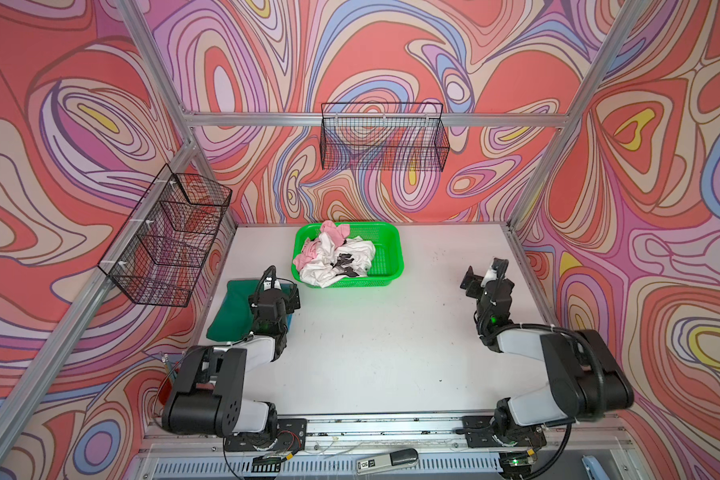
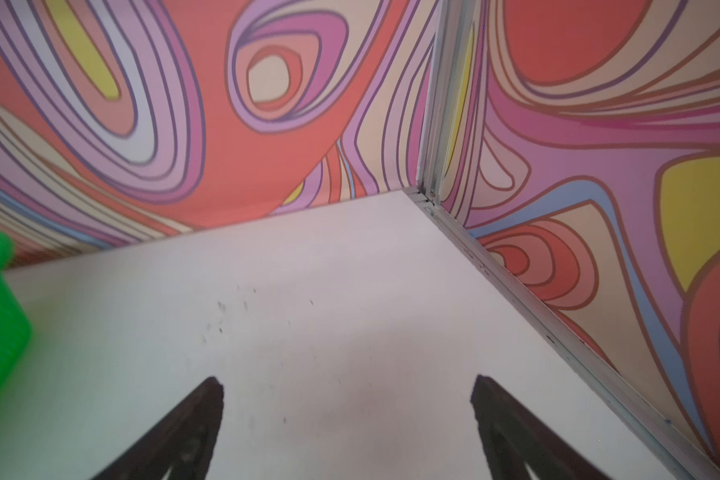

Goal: Fold and stack the t-shirts

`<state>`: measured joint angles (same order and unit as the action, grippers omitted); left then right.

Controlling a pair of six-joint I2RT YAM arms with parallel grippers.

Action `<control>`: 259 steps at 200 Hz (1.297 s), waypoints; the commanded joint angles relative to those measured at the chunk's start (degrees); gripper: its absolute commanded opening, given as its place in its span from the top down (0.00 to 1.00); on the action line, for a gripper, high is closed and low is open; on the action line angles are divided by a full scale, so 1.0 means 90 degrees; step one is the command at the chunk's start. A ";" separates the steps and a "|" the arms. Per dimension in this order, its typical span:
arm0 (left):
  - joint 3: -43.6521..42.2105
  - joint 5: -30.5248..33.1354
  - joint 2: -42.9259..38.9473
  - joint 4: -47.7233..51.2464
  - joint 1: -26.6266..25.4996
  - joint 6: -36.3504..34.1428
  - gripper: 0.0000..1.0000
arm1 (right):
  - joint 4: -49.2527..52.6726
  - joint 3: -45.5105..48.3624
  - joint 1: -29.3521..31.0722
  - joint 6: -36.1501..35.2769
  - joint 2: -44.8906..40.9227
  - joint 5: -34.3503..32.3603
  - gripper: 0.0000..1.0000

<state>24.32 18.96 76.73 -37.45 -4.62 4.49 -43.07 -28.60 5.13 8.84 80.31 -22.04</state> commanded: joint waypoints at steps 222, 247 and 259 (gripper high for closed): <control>0.2221 -0.0497 -0.4404 0.8904 -0.0180 0.3420 0.03 | 0.9201 -0.8711 0.2093 0.1975 0.5040 0.2205 0.55; 0.2220 -0.0602 -0.4365 0.8883 -0.0180 0.3403 0.04 | 0.9174 -0.9063 0.2093 0.2015 0.5385 0.2226 0.59; 0.2215 -0.0649 -0.4365 0.8852 -0.0180 0.3394 0.05 | 0.9129 -0.9205 0.2093 0.2034 0.5529 0.2234 0.59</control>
<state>44.18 14.22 37.28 41.15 -6.02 35.55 38.15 -108.49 23.70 26.83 127.31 -2.31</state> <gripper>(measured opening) 0.960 0.411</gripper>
